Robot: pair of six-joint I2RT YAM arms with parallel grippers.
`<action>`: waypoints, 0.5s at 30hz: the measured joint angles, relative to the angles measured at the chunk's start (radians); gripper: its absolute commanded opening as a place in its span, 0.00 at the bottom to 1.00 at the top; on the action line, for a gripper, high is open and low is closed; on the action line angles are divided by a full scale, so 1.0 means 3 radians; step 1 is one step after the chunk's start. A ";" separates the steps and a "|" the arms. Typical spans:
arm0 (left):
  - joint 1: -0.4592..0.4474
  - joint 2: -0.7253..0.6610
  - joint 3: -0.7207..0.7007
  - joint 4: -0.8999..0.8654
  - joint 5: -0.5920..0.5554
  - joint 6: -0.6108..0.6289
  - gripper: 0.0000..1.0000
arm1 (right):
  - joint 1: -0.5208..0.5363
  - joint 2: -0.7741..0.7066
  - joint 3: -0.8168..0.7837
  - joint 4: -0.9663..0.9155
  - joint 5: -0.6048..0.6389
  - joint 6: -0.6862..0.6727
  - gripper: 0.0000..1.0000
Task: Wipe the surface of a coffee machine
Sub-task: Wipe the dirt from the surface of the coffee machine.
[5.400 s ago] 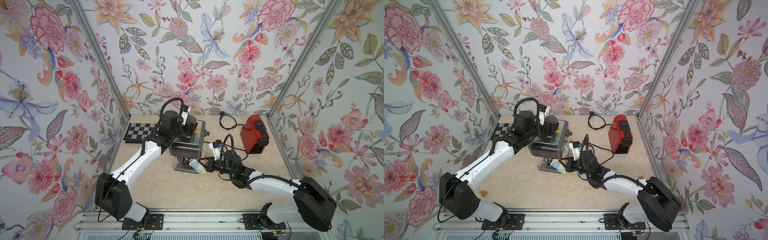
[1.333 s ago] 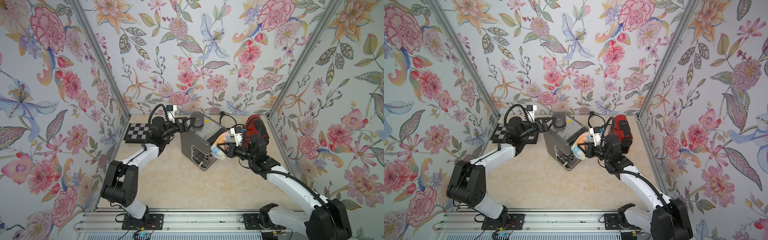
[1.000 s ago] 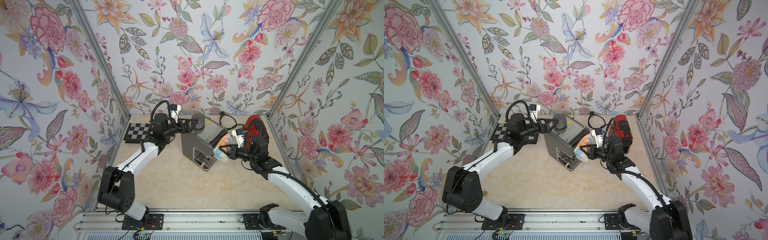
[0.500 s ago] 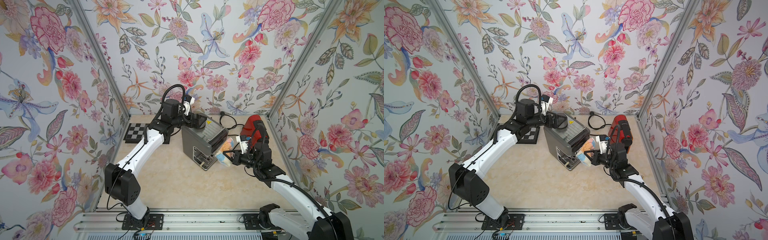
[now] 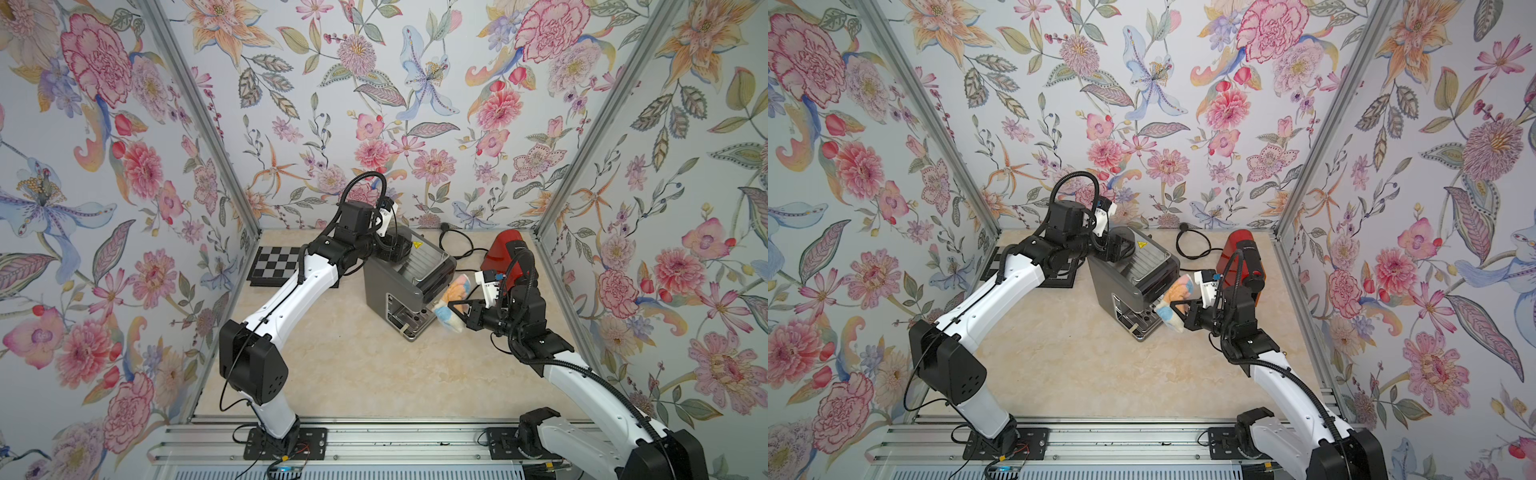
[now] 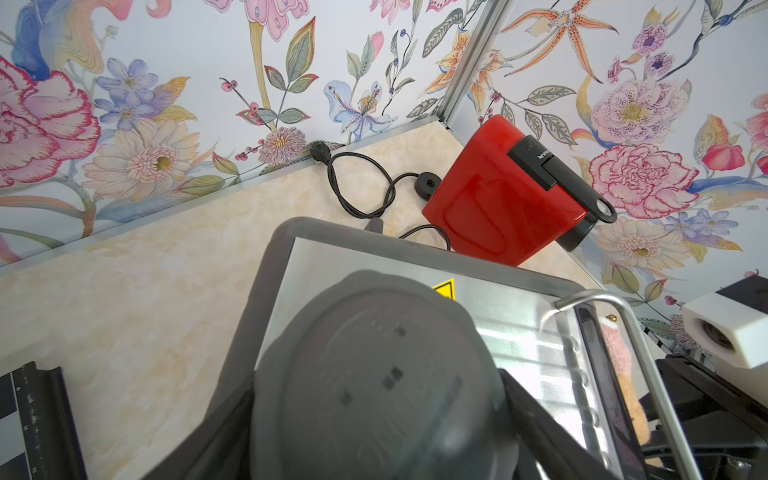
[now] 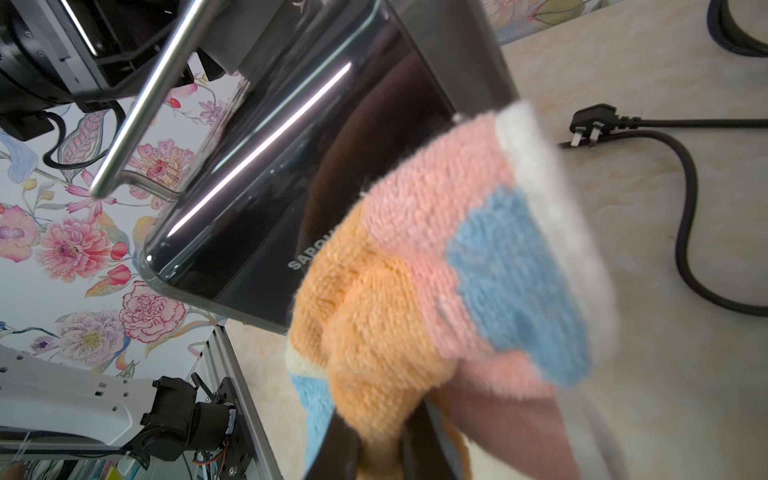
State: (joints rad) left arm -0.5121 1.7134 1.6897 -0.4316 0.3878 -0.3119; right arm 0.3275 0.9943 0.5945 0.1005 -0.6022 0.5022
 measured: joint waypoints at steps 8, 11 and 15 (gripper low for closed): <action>-0.0041 0.0005 0.0006 -0.0009 -0.0121 0.0008 0.53 | 0.0196 -0.0168 0.0303 -0.0169 0.0209 -0.0006 0.00; -0.0046 0.0005 -0.0003 0.0006 -0.0126 0.0008 0.51 | 0.0174 -0.0161 0.0441 -0.0200 0.0305 -0.0067 0.00; -0.0052 -0.0004 -0.0034 0.0048 -0.0139 0.0005 0.49 | 0.0116 0.0013 0.0622 -0.0217 0.0379 -0.0160 0.00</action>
State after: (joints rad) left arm -0.5278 1.7123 1.6794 -0.4171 0.3462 -0.3103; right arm 0.3622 0.9981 0.7811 0.0353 -0.4885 0.4541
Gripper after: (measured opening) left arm 0.810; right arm 0.116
